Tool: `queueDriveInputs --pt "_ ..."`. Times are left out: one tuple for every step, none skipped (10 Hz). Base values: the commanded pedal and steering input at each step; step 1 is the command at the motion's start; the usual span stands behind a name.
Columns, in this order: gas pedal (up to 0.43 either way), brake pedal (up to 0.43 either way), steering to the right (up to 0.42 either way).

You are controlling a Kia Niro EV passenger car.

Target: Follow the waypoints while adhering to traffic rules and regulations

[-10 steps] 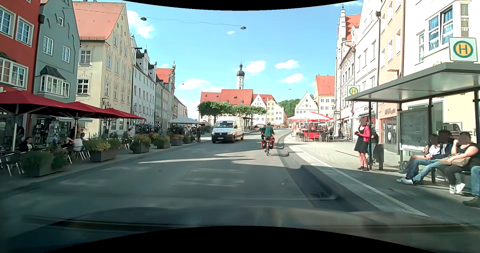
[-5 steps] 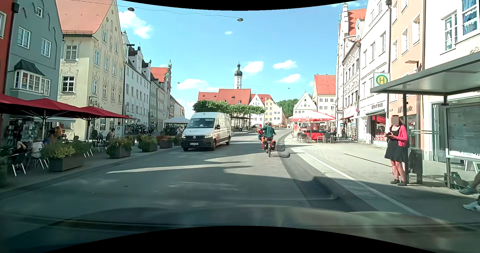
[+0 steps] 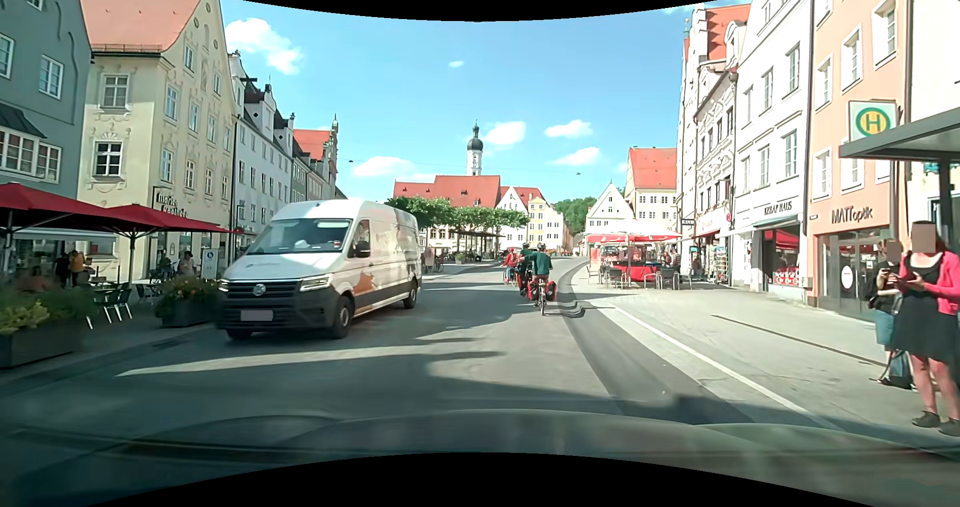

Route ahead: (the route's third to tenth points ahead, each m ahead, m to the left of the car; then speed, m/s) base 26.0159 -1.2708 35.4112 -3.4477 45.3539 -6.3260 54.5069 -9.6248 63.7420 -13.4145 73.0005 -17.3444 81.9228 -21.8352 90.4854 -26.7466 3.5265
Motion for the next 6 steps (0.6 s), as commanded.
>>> queueDriveInputs --pt "0.000 0.006 0.003" --pt "0.000 0.006 0.002" --pt "0.000 0.006 -0.001" --pt "0.000 0.006 0.000" --pt "0.000 0.006 0.003" --pt "0.000 0.006 0.003"
